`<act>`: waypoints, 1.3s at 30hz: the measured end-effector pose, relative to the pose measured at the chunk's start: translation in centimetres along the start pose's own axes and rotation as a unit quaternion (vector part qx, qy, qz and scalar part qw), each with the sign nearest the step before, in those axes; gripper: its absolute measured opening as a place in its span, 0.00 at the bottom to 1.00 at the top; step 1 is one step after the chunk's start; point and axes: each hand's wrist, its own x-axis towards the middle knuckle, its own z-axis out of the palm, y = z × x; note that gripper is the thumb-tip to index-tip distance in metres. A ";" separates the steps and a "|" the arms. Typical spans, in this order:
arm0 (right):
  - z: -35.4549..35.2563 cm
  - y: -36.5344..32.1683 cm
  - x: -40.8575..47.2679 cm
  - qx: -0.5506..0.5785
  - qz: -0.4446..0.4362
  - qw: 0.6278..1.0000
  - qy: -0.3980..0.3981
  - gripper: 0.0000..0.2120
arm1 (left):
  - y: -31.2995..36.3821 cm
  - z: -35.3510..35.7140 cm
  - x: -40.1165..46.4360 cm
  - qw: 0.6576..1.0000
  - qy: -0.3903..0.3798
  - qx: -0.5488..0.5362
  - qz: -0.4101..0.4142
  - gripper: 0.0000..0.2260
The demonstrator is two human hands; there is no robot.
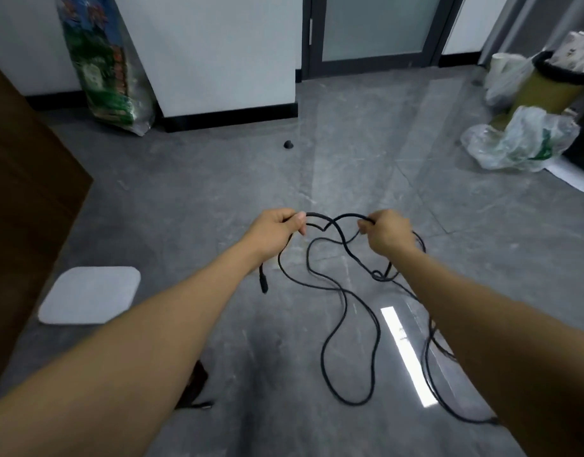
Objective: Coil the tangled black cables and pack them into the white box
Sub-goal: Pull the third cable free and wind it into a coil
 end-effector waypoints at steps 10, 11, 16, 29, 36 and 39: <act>-27.0 -16.5 -8.4 -0.115 -0.075 0.981 -0.135 0.11 | 31.2 -11.8 -8.0 0.998 -0.047 -0.033 0.038 0.14; -29.4 -17.8 -9.4 -0.112 -0.073 0.981 -0.137 0.12 | 34.1 -12.8 -8.8 0.997 -0.047 -0.038 0.039 0.14; -38.9 -23.2 -13.7 0.054 -0.085 0.974 -0.206 0.21 | 46.3 -16.8 -11.9 0.997 -0.014 -0.067 0.048 0.16; -53.5 -26.3 -16.6 0.234 -0.146 0.959 -0.065 0.15 | 58.2 -22.5 -13.7 0.900 0.223 -0.369 -0.063 0.15; -58.3 -24.8 -16.0 0.215 -0.160 0.961 0.073 0.12 | 59.8 -26.2 -14.6 0.861 0.282 -0.419 -0.055 0.14; -59.8 -27.5 -15.6 0.163 -0.174 0.958 0.161 0.11 | 62.1 -26.2 -14.1 0.871 0.259 -0.418 0.001 0.14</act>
